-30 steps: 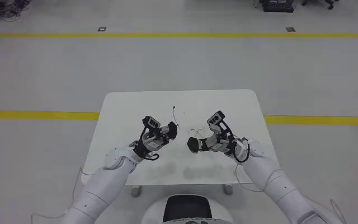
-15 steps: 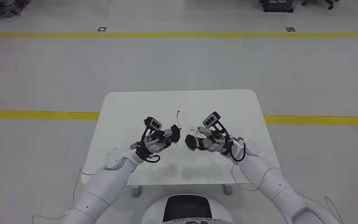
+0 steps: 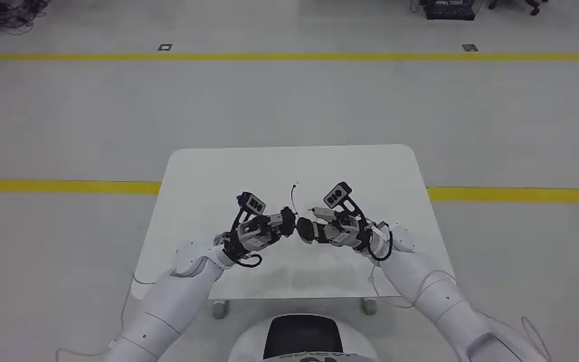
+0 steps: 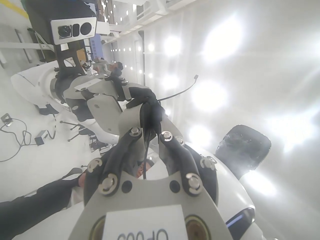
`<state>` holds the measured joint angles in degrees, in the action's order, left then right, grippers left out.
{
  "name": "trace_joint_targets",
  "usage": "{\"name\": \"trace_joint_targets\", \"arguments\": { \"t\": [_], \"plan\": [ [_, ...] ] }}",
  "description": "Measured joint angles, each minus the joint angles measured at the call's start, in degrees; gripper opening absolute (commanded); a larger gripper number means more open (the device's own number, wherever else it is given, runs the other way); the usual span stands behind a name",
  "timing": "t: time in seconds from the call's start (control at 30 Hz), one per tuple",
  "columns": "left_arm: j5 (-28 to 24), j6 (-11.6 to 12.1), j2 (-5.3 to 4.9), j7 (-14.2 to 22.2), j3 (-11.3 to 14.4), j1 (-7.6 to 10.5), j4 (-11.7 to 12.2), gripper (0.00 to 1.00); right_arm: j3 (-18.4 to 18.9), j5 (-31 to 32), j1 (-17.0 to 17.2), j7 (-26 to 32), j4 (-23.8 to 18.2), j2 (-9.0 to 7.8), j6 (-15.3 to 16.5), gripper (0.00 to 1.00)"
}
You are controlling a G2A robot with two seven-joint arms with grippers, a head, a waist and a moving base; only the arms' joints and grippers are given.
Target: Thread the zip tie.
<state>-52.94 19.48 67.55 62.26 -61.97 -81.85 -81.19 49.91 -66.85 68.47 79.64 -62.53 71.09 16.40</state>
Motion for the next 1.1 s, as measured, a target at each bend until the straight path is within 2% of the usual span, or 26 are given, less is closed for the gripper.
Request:
{"name": "trace_joint_targets", "arguments": {
  "t": [0.27,0.83,1.1],
  "plan": [
    [0.34,0.00,0.24,0.40,0.39,0.06,0.24,0.00,0.13,0.29,-0.10,0.00,0.49,0.43,-0.05,0.30],
    [-0.67,-0.52,0.23,1.98,0.59,0.43,0.51,0.00,0.80,1.02,0.09,0.00,0.92,0.86,-0.24,0.29],
    [-0.49,-0.86,0.15,2.74,1.08,0.44,0.56,0.00,1.32,1.28,0.33,0.00,0.73,0.92,-0.11,0.24]
  ]
}}
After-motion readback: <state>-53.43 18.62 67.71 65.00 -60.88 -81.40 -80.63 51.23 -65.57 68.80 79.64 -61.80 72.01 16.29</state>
